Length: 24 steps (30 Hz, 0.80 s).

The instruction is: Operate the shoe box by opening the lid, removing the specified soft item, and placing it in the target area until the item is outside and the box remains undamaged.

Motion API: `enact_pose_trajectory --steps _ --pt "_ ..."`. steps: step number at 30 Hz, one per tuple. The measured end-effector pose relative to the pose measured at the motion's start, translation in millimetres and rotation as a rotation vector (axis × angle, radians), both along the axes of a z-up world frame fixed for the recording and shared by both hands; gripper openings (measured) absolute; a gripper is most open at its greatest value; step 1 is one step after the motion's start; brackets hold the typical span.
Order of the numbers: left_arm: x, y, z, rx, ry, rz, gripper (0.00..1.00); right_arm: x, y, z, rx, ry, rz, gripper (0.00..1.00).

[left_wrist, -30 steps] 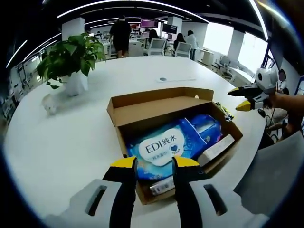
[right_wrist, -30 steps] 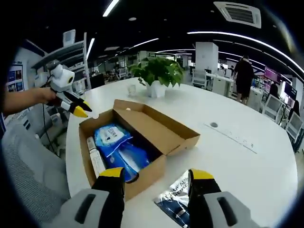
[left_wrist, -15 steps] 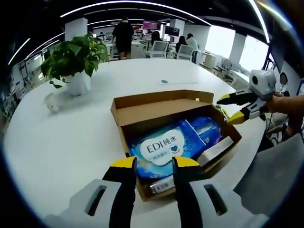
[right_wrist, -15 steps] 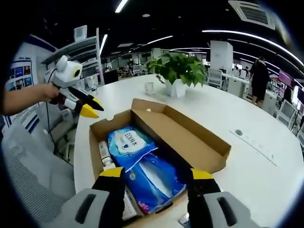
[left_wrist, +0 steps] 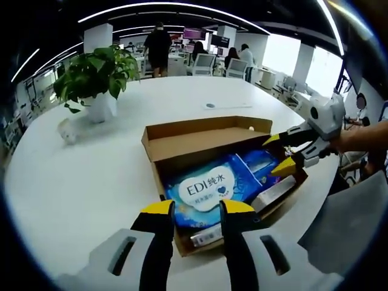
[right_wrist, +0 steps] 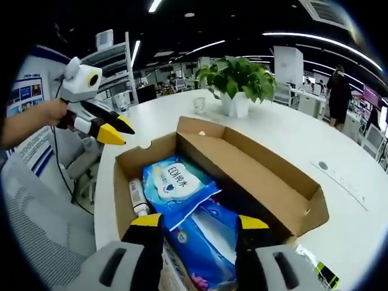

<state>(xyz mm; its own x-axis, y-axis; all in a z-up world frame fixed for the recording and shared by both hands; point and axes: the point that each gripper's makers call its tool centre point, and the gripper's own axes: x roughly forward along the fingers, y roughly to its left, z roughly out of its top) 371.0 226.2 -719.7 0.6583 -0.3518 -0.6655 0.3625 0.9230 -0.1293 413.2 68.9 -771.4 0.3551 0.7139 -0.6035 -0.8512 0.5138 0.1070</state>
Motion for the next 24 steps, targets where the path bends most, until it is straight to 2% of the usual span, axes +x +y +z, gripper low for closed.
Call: enact_pose_trajectory --steps 13,20,24 --pt "-3.3 0 -4.3 -0.002 0.014 0.003 0.30 5 19 -14.4 0.050 0.050 -0.043 0.34" --pt "-4.1 -2 -7.8 0.013 0.025 -0.013 0.29 5 30 -26.5 0.051 0.078 -0.059 0.32" --pt "-3.0 -3 -7.8 0.007 0.024 -0.011 0.29 8 36 -31.0 0.057 0.092 -0.077 0.27"
